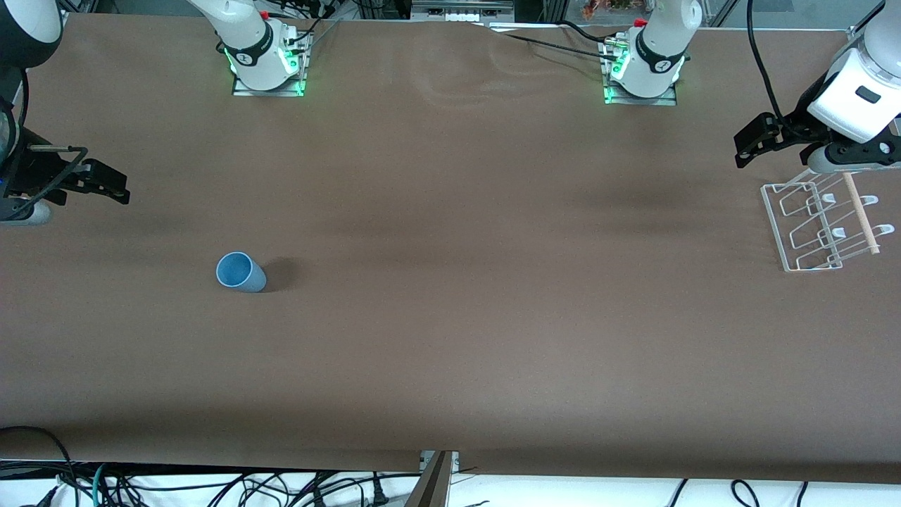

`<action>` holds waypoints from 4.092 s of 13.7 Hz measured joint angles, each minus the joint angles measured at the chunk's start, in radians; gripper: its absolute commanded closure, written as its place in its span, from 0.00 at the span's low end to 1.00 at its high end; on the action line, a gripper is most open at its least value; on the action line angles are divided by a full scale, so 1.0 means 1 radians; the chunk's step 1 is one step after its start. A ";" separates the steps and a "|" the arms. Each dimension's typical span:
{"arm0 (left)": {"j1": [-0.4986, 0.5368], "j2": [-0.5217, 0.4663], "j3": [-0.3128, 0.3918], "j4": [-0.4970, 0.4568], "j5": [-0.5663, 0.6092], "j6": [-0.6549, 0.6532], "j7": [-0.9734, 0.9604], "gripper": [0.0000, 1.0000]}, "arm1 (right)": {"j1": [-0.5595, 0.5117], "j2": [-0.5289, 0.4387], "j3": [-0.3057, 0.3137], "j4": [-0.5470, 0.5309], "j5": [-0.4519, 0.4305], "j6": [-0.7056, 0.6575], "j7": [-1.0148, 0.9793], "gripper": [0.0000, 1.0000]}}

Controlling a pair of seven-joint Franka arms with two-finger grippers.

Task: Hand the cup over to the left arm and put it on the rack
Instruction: 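Move the right gripper toward the light blue cup, then close the right gripper on the blue cup's rim, then lift the cup with the right gripper while the left gripper approaches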

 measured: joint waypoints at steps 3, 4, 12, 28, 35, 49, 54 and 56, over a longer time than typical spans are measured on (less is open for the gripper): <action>0.003 0.000 0.009 0.001 0.000 -0.023 0.042 0.00 | 0.001 0.001 0.000 0.000 0.000 0.000 0.000 0.00; 0.004 0.000 0.011 0.002 0.000 -0.025 0.049 0.00 | 0.003 0.001 0.000 0.000 0.000 0.000 0.000 0.00; 0.005 0.000 0.010 0.015 0.000 -0.017 0.055 0.00 | 0.008 0.092 0.000 0.000 0.007 0.069 0.003 0.00; 0.005 0.012 -0.001 0.015 0.000 0.017 0.058 0.00 | 0.026 0.409 0.000 -0.132 0.041 0.346 0.004 0.00; 0.000 0.012 -0.016 0.015 0.000 0.017 0.058 0.00 | 0.028 0.409 0.000 -0.226 0.041 0.468 0.005 0.68; -0.001 0.015 -0.027 0.015 0.000 0.018 0.058 0.00 | 0.039 0.431 0.031 -0.115 0.383 0.461 0.019 1.00; 0.000 0.016 -0.026 0.015 0.000 0.018 0.058 0.00 | 0.049 0.428 0.138 0.038 0.556 0.380 0.224 1.00; 0.000 0.016 -0.026 0.015 0.002 0.018 0.058 0.00 | 0.052 0.428 0.174 0.065 0.678 0.371 0.300 1.00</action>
